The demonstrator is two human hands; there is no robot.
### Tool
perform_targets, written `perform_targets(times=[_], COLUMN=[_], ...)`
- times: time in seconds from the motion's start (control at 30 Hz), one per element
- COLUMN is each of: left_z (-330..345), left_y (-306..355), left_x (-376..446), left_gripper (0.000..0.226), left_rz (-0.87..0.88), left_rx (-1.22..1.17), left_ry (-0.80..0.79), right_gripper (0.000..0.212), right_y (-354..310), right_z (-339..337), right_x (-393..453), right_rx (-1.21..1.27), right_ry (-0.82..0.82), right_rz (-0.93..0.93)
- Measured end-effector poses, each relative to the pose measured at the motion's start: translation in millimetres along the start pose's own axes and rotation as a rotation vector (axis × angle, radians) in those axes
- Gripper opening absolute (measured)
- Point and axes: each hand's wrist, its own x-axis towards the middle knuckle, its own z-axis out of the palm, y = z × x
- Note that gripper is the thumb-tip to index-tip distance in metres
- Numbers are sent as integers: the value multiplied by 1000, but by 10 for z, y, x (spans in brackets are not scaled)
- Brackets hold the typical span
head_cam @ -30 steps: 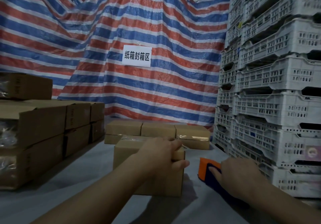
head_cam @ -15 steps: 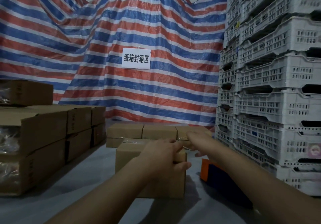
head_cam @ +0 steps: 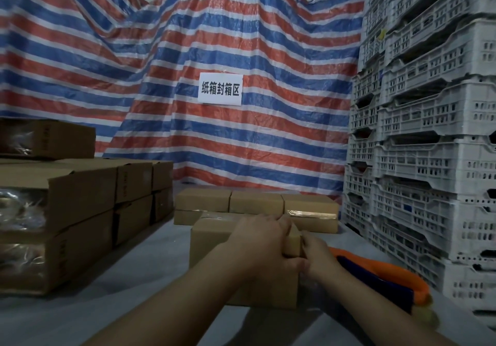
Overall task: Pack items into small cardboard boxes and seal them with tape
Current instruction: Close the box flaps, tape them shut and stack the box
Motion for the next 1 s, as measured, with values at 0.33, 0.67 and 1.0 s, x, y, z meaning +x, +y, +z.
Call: perform_targets(times=[0.33,0.67,1.0], left_z=[-29,-229,192], left_y=[-25,-715,-1018], left_x=[-9,-373,-873], left_gripper=[71,76,73], left_rz=[-23,-296,-476], left_rx=[-260,-802,-1154], left_ry=[-11,345,333], right_gripper=[37,58,104], right_y=[-491,-357,-251], right_z=[-63,89,186], right_x=[-82,-139,-214], right_rx=[717,861,542], right_ry=[83,-33,162], right_rz=[131,149,-44])
